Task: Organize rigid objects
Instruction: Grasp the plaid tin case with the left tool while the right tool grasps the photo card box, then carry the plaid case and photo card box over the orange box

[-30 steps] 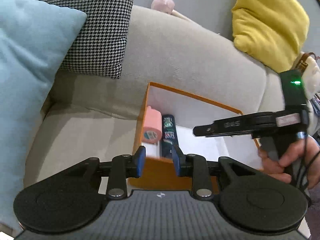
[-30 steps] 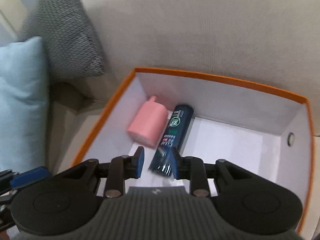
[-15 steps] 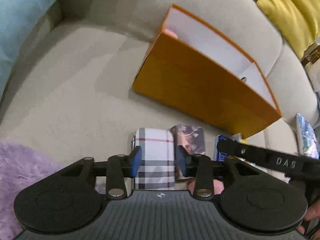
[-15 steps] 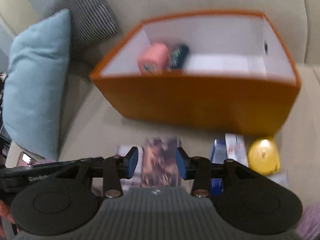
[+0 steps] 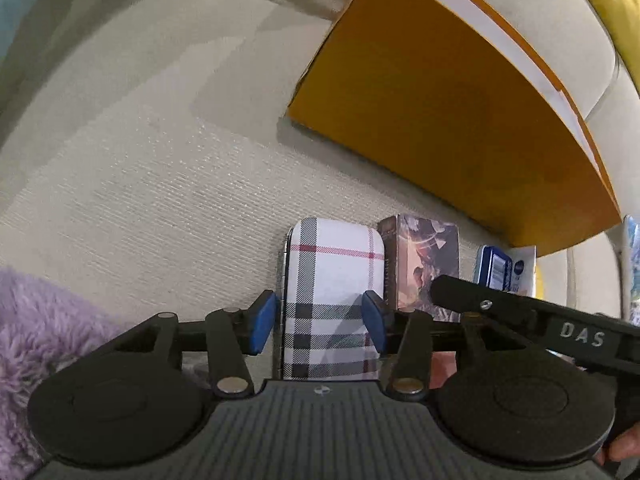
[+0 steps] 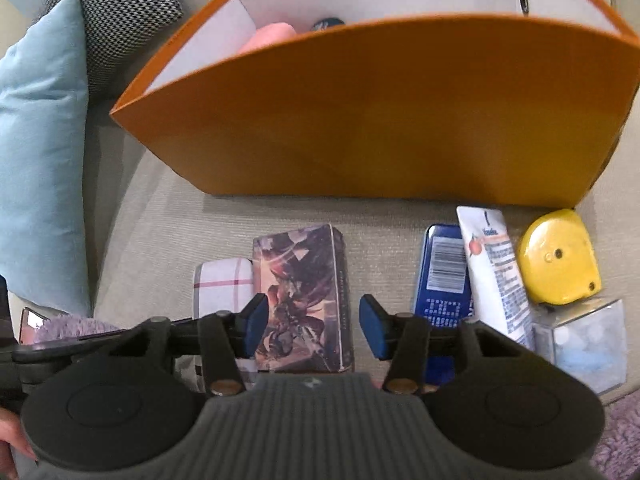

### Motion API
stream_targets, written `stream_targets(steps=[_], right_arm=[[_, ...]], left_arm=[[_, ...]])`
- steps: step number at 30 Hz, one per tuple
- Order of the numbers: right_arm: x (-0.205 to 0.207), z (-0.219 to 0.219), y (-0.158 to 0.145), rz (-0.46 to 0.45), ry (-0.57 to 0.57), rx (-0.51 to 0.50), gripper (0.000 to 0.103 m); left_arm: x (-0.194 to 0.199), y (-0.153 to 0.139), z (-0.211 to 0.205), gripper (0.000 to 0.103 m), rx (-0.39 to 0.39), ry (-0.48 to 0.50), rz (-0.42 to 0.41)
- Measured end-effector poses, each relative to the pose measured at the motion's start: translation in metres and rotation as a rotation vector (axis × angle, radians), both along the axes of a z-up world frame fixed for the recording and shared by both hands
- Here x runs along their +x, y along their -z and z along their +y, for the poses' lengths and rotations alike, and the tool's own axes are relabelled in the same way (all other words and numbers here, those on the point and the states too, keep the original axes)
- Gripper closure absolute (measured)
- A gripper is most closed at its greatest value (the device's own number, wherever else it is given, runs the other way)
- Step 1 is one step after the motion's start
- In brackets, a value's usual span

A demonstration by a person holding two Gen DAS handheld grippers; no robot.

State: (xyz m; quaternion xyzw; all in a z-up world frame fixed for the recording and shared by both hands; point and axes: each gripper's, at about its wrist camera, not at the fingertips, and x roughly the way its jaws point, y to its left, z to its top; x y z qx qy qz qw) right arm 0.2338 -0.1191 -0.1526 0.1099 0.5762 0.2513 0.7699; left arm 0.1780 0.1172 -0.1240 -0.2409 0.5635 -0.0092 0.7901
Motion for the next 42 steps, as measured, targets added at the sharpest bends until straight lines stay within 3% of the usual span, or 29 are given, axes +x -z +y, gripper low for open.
stream_targets(steps=[10,17,21,24,28,36,42], right_arm=[[0.009,0.012,0.016,0.036,-0.016,0.011,0.044],[0.004,0.011,0.004,-0.002,-0.023,-0.012,0.063],[-0.001,0.007,-0.011,-0.041,-0.031,-0.022,0.073],[-0.004,0.005,-0.022,-0.058,-0.029,-0.007,0.078],[-0.008,0.004,-0.028,-0.062,-0.024,0.021,0.080],[-0.014,0.011,-0.030,-0.037,-0.052,0.069,0.081],[-0.014,0.023,-0.032,-0.060,-0.073,0.036,0.073]], left_arm=[[0.003,0.007,0.003,0.048,-0.035,-0.011,-0.008],[-0.011,-0.006,0.009,0.066,-0.029,-0.032,-0.059],[-0.026,-0.020,0.012,0.081,-0.044,-0.022,-0.130],[-0.036,-0.027,0.013,0.084,-0.067,-0.003,-0.177],[-0.043,-0.032,0.007,0.086,-0.080,0.027,-0.212],[-0.031,-0.025,-0.006,0.082,-0.051,0.030,-0.180],[-0.024,-0.020,-0.011,0.082,-0.036,0.038,-0.172]])
